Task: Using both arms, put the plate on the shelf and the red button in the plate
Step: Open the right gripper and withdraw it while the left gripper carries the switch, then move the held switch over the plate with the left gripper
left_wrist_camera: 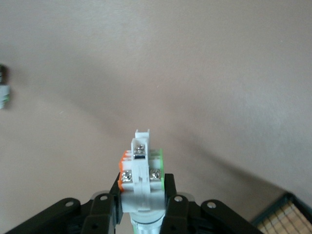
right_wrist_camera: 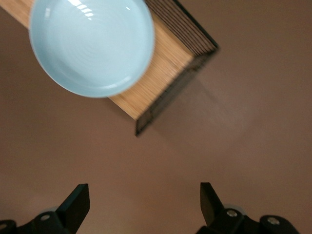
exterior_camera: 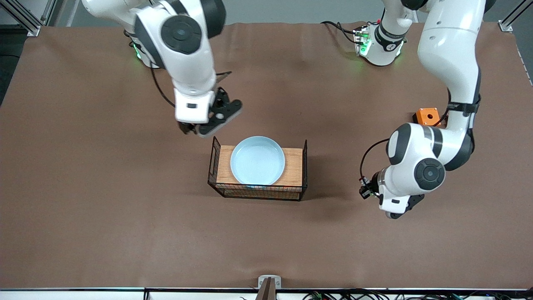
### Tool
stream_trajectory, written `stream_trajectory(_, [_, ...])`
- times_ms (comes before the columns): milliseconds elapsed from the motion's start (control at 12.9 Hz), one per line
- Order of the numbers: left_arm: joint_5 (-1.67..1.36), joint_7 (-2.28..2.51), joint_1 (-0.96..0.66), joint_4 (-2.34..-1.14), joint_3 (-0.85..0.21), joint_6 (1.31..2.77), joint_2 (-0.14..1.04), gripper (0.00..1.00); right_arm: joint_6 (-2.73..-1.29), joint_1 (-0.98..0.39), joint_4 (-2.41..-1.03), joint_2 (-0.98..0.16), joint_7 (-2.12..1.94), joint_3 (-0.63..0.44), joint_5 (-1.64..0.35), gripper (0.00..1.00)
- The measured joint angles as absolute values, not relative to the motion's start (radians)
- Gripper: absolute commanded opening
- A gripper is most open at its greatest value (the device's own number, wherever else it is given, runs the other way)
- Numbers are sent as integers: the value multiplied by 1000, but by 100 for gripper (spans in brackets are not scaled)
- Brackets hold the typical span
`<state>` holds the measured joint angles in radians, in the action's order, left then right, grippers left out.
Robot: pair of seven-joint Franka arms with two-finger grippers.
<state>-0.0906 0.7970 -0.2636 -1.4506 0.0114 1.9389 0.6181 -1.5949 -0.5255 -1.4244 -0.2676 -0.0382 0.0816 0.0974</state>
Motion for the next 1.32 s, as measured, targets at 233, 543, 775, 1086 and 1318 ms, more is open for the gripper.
stream_trajectory(233, [-91,797,-269,-1430,11,1784,542,13,-1528,-404,-1425,-210,20,78,95,100])
stream_trajectory(543, [-71,857,-313,-1361,6,1572,496,13,-1498,-182,-1398,-183,44,73,90,100])
stream_trajectory(775, [-57,941,-381,-1344,4,1527,491,13,-1427,-101,-1376,-170,55,73,90,100])
stream_trajectory(1086, [-56,1022,-446,-1299,3,1443,475,13,-1329,-17,-1373,-98,70,74,89,100])
stream_trajectory(1318, [-56,1043,-479,-1276,3,1391,465,13,-1311,2,-1400,-48,70,39,53,100])
